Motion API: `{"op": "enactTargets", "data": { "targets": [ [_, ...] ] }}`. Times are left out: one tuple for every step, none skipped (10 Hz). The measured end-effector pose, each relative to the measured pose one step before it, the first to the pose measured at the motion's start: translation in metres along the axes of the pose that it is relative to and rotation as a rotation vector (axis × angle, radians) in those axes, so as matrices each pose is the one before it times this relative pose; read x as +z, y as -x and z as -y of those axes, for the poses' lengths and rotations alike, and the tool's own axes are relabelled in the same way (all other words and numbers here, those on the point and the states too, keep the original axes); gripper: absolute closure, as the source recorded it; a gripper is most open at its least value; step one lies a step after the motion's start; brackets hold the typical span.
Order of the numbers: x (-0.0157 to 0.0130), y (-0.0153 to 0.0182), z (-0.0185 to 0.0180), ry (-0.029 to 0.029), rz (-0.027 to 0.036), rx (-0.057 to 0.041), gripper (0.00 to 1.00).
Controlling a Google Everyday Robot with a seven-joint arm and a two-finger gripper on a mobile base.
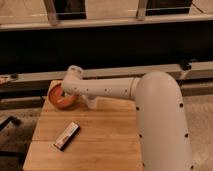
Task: Place the white sponge in the ceramic bowl
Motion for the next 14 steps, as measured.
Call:
{"op": "enactTargets", "data": {
  "targets": [
    [0.00453,-0.00123,-0.00198,0.00595,-0.00265,0.00026,1.00],
    [0.00883,-0.00216,-0.00401,0.01160,-0.00447,-0.00017,1.00],
    [0.00349,-0.00054,-0.00163,0.00592,-0.00202,-0.00089,1.00],
    [0.00382,0.00062,-0.00234,0.01075,0.00090,-0.00684,0.96],
    [0.00273,0.00103,-0.00186,0.00797,0.00077,-0.01049,0.86],
    [0.00077,0.00256,-0.00174,0.00598,0.00023,-0.01059,0.74],
    [0.00026,0.00116,-0.00095,0.00362,-0.00111,-0.00518,0.66],
    [-0.00014,0.00108,-0.00076,0.00364,-0.00120,-0.00381,0.57],
    [-0.00085,0.00137,-0.00029,0.00356,-0.00137,-0.00365,0.44],
    [-0.00077,0.00085,-0.00013,0.00237,-0.00143,-0.00240,0.34],
    [-0.00055,0.00083,0.00009,0.00073,-0.00027,-0.00128,0.27],
    [-0.00084,0.00073,0.00012,0.00098,-0.00147,-0.00153,0.21],
    [-0.00016,0.00044,-0.00043,0.00145,-0.00128,-0.00153,0.20],
    [-0.00066,0.00118,0.00001,0.00021,-0.00025,-0.00162,0.20]
  ]
}}
